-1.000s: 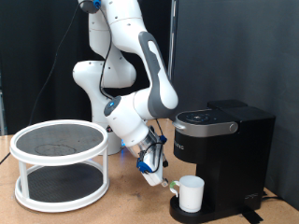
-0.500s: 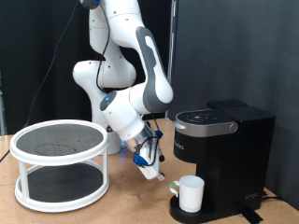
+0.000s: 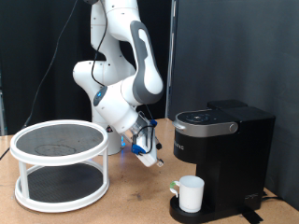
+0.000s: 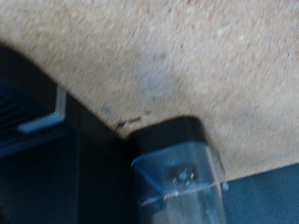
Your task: Make a cup of coffee with the keurig machine
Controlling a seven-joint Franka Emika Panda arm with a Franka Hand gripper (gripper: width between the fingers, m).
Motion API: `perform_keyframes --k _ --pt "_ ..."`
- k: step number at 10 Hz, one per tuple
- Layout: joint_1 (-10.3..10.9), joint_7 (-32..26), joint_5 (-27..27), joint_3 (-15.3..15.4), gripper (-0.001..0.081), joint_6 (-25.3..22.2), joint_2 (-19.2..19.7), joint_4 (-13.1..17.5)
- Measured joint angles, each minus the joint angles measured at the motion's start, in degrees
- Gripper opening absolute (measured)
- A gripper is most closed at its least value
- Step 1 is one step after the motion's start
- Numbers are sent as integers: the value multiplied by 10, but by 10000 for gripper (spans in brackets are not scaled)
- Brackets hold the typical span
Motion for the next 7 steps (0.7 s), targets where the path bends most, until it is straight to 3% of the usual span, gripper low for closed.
perform_keyframes --k 2,5,7 --pt "-1 10 -3 -6 734 -29 -50 -12" --pt "-8 65 -66 -29 734 -107 -120 -18" --pt "-7 51 -58 -29 734 -104 -118 -12"
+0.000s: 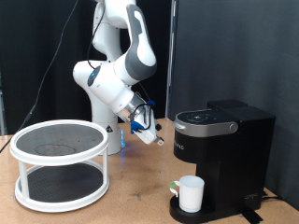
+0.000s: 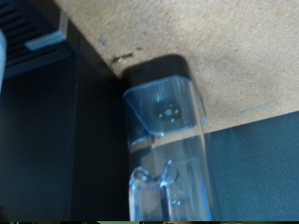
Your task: Make a cup of coffee with the keurig machine
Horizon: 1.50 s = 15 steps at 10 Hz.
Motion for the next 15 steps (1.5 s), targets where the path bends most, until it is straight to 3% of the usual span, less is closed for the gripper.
perform_keyframes --k 7,13,15 --pt "1 53 -22 -23 734 -179 -132 15" --pt "0 92 -18 -66 734 -209 -258 21" --pt "0 103 -21 -72 734 -216 -274 19"
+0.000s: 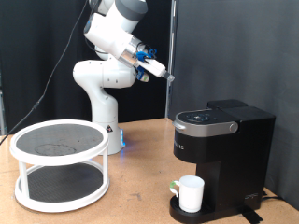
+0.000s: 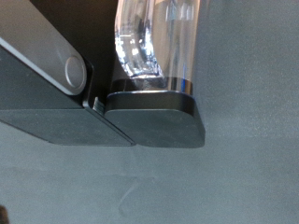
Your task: Make a cup of coffee with the keurig machine
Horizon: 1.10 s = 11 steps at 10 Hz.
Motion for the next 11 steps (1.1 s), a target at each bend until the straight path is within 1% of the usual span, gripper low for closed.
perform_keyframes --k 1,2,3,4,5,6,8,9,10,11 --pt "0 -8 9 2 734 5 1 3" --pt "0 -14 11 7 734 15 1 16" --pt "0 -14 -1 18 734 34 1 36" --pt "-3 -5 -40 34 734 48 1 58" --pt "-11 21 -95 54 734 53 4 84" --pt "-23 46 -165 75 734 50 9 114" --pt "-44 73 -287 108 734 15 35 181" --pt "-52 75 -324 119 734 5 53 211" --pt "-55 86 -321 123 734 6 71 233" --pt "-57 93 -316 122 734 6 96 249"
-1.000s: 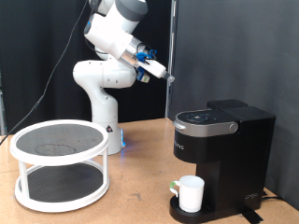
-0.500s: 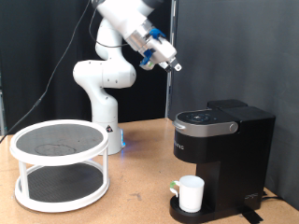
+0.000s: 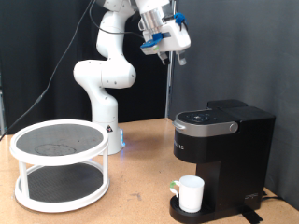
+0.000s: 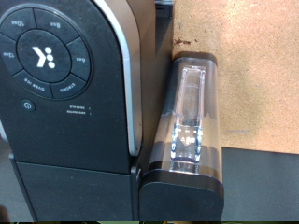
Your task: Make a cup of coffee with the keurig machine
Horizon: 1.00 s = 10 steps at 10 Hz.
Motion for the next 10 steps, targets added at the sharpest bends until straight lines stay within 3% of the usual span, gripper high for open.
perform_keyframes --k 3,6,10 --pt "-1 -15 -56 15 734 7 -1 3" --pt "-33 29 -155 81 734 57 19 46" --pt "-59 66 -161 125 734 95 81 100"
